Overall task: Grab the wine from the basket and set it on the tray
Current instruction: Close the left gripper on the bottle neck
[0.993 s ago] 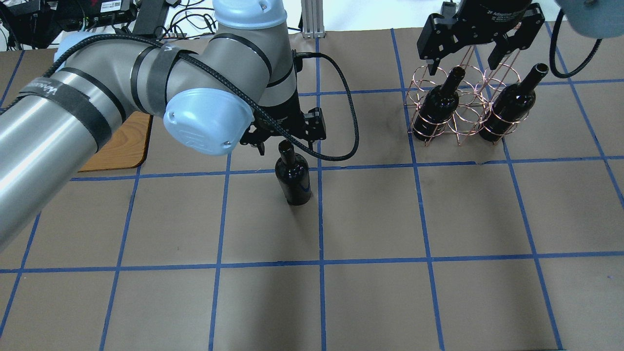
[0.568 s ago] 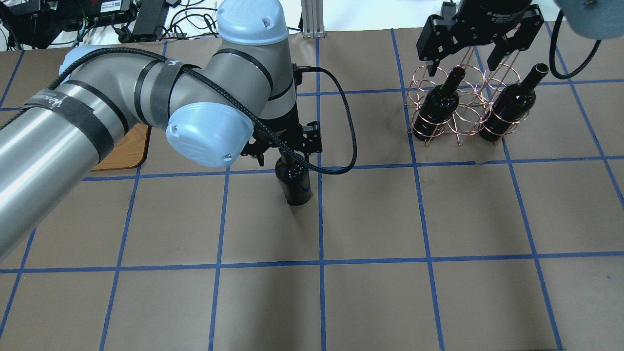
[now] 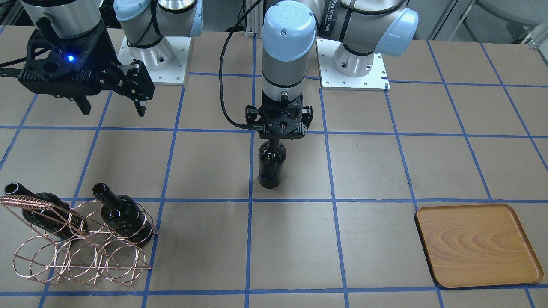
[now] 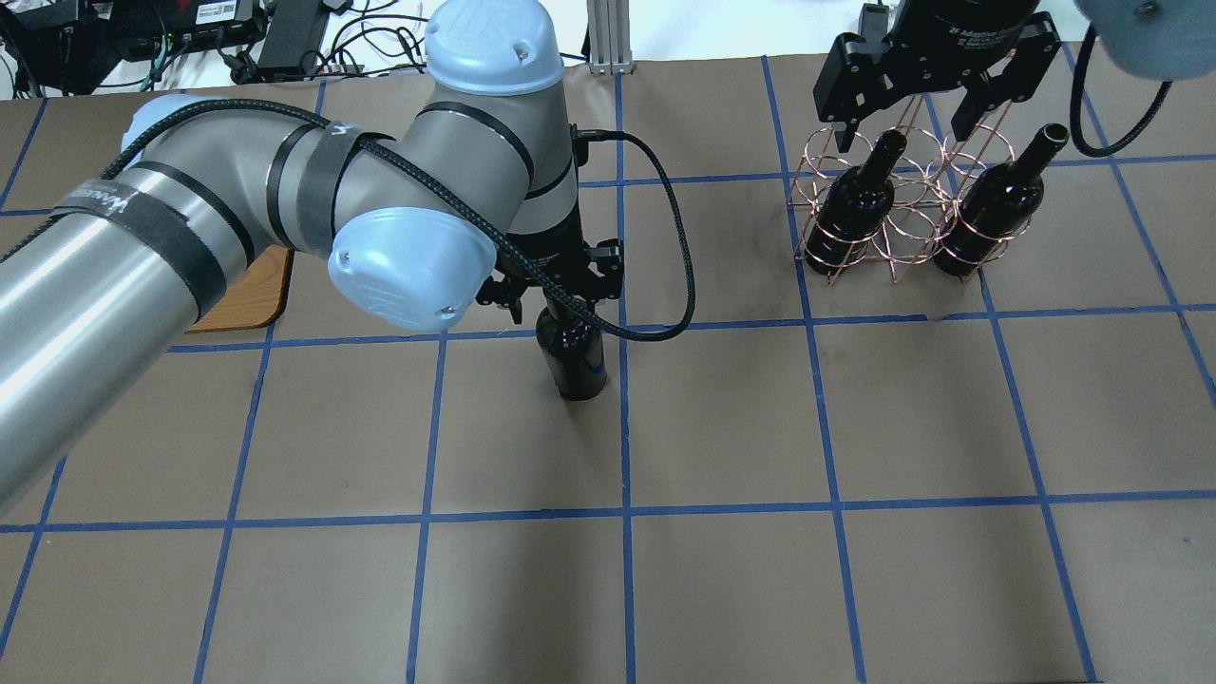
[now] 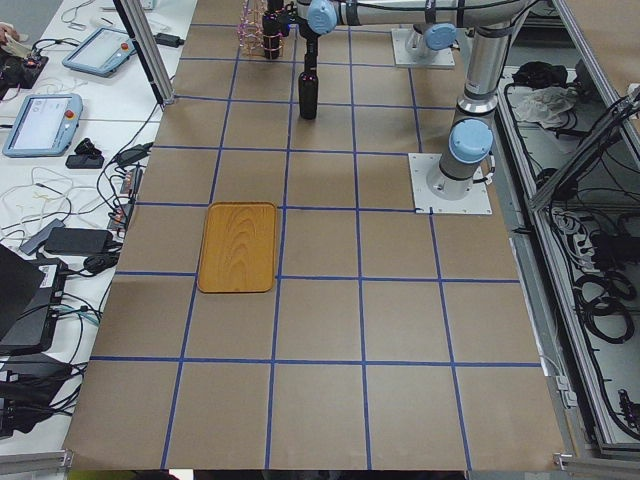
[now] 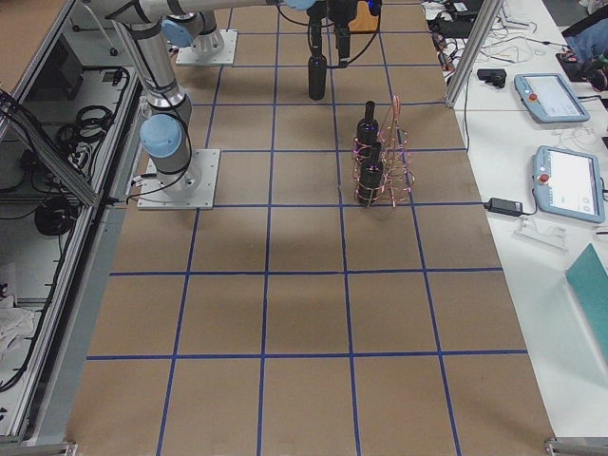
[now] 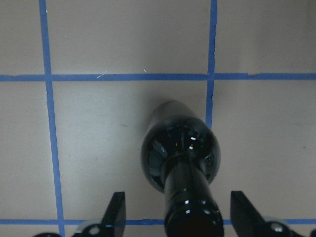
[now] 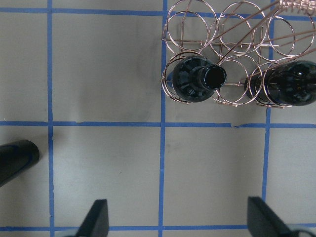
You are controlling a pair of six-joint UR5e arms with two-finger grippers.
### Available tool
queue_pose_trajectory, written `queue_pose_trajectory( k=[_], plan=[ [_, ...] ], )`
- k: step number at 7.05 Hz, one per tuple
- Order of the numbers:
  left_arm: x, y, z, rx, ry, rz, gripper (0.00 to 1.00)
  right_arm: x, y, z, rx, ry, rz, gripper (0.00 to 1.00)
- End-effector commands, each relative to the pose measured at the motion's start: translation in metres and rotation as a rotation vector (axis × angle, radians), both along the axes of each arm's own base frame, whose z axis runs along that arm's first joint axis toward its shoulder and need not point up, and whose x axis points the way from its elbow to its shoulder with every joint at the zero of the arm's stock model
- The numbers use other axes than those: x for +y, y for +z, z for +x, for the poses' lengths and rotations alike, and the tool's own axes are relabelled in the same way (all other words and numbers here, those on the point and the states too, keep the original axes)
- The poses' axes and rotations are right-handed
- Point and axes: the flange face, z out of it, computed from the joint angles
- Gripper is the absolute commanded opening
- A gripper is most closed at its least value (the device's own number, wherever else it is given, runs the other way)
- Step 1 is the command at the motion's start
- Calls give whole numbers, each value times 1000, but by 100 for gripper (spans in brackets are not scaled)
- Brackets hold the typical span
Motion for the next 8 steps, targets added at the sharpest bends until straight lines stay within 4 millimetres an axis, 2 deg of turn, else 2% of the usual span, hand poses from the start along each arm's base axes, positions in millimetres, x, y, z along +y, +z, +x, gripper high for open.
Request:
queue_pose_trajectory(
  k=[1,3,6,8],
  plan=[
    [-9,-1,-3,17,-11,-52,79,0,-2,0,3,3,4,100],
    [-8,-3,-3,18,5,-42,79,0,-2,-1,3,5,5,100],
    [-4,3,-1,16,-6,-50,79,0,-3,-1,3,5,7,100],
    [0,9,0,14,-9,-53,67,0,-3,-1,3,5,7,100]
  ],
)
